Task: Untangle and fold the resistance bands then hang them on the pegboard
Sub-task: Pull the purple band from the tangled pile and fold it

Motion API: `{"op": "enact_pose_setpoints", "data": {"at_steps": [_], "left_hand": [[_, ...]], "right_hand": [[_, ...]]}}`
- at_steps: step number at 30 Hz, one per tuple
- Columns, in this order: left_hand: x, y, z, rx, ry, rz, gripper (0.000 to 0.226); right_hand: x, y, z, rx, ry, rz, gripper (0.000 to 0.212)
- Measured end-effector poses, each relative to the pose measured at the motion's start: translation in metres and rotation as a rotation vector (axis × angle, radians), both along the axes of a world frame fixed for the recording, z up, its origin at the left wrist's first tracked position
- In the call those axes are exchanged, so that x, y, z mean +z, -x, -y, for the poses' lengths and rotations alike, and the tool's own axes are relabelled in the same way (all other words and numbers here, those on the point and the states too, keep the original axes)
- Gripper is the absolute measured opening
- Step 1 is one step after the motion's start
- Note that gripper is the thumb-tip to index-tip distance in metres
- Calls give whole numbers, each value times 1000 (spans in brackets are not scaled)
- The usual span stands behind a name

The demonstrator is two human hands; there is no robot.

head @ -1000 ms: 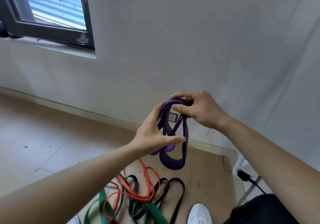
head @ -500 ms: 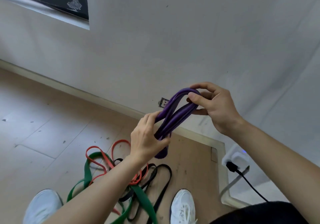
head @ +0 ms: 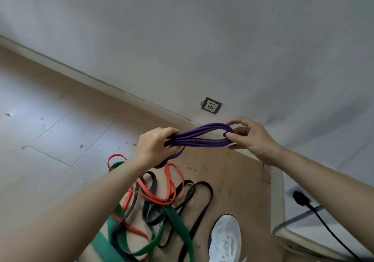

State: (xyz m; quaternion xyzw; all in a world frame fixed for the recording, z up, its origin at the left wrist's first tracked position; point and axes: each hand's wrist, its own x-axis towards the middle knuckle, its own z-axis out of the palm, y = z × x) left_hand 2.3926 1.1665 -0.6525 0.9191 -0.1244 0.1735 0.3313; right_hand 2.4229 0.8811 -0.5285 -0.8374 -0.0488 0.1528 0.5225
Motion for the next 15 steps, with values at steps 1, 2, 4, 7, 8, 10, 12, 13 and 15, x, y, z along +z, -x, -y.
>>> {"op": "enact_pose_setpoints", "data": {"at_steps": [1, 2, 4, 7, 8, 10, 12, 13, 15], "left_hand": [[-5, -8, -4, -24, -32, -4, 38], [-12, -17, -6, -47, -73, -10, 36], [-25, -40, -9, -71, -175, -26, 30], [-45, -85, -10, -125, -292, -63, 28], [-52, -102, -10, -157, -327, -75, 28], [-65, -136, -7, -213, -388, -117, 28], [-82, -166, 0, -246, -455, -157, 27], [-92, -180, 4, -258, -482, -177, 27], [-116, -202, 13, -272, -487, -207, 27]], "right_hand": [[-14, -7, 1, -6, 1, -20, 24], [-29, -14, 1, -27, -6, -37, 24], [-62, -31, -1, -115, -39, -68, 24], [-115, -56, -7, -287, -121, -119, 25], [-133, -64, -8, -335, -136, -138, 25], [-167, -77, -10, -414, -166, -175, 22], [-201, -90, -8, -481, -180, -187, 20], [-218, -96, -7, -516, -170, -182, 19], [-246, -110, -3, -560, -139, -166, 17]]}}
